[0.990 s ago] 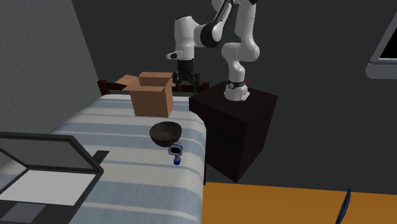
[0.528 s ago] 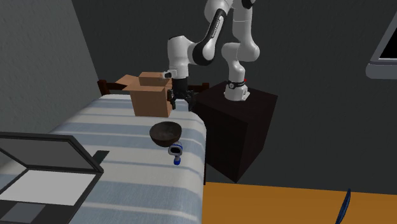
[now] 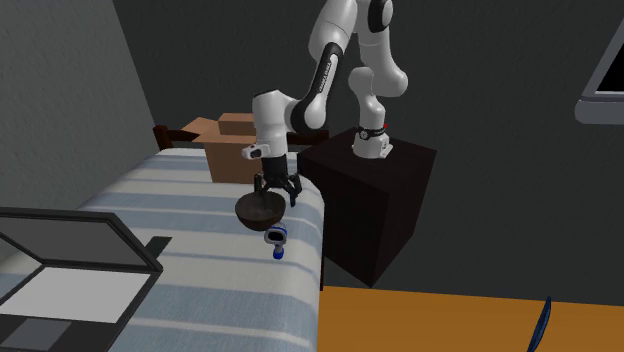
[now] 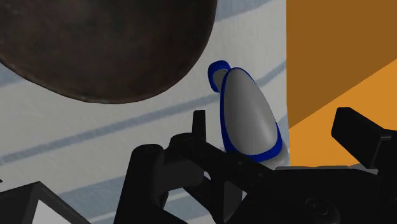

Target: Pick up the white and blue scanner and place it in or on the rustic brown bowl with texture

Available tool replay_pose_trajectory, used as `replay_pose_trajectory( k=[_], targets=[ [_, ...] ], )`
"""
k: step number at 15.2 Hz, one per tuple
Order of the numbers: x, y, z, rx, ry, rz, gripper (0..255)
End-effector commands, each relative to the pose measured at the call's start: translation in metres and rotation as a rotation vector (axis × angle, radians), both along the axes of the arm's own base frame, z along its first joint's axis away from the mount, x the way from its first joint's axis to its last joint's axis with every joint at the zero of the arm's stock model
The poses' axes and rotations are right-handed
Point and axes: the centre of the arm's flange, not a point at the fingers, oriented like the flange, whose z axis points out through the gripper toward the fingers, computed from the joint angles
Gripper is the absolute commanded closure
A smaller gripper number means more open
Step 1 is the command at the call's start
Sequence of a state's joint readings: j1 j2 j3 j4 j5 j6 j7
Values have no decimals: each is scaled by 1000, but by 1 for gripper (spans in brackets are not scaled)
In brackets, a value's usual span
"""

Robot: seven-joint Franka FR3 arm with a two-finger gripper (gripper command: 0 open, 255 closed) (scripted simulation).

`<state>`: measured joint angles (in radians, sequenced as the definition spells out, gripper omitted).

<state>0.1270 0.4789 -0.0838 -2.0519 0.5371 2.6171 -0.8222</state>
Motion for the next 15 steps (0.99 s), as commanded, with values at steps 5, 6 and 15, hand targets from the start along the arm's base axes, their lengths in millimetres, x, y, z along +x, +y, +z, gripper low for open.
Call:
replay_pose_trajectory(
  k=[5, 6, 15],
  targets=[
    [26, 17, -41, 15, -9, 38, 0],
    [27, 18, -46, 15, -9, 38, 0],
    [29, 23, -64, 15, -9, 38, 0]
  ],
)
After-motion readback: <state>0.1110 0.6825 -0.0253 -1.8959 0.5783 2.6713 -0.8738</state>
